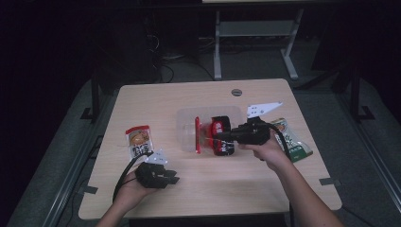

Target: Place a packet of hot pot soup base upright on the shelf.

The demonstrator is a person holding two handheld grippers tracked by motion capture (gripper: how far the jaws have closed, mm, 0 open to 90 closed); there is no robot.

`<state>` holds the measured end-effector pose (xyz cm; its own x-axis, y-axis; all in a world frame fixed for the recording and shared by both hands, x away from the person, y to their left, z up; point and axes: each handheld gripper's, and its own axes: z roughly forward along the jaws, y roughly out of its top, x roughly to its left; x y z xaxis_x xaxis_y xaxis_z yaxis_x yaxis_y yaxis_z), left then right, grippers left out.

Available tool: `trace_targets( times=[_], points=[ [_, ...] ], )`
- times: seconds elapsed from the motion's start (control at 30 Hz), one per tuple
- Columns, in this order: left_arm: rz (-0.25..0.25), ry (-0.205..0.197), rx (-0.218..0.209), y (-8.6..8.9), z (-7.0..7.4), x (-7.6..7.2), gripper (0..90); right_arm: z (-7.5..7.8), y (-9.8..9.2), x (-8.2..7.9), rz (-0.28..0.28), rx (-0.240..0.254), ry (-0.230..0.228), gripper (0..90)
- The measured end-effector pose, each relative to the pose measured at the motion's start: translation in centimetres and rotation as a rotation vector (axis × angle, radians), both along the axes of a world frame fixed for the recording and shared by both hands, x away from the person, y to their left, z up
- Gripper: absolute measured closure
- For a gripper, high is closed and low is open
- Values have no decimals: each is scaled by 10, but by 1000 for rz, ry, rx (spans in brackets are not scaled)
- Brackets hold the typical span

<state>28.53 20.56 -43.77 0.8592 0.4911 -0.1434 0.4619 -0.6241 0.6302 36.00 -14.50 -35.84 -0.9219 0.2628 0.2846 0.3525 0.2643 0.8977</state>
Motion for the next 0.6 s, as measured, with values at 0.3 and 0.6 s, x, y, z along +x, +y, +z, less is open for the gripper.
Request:
trace_targets(
  times=[0.3,0.6],
  points=[
    [18,5,5,0,-2,0,513,9,-13,21,-74,4,-12,900],
    [30,-10,10,0,-2,1,382,2,-26,31,-131,-14,-1,900]
  ],
)
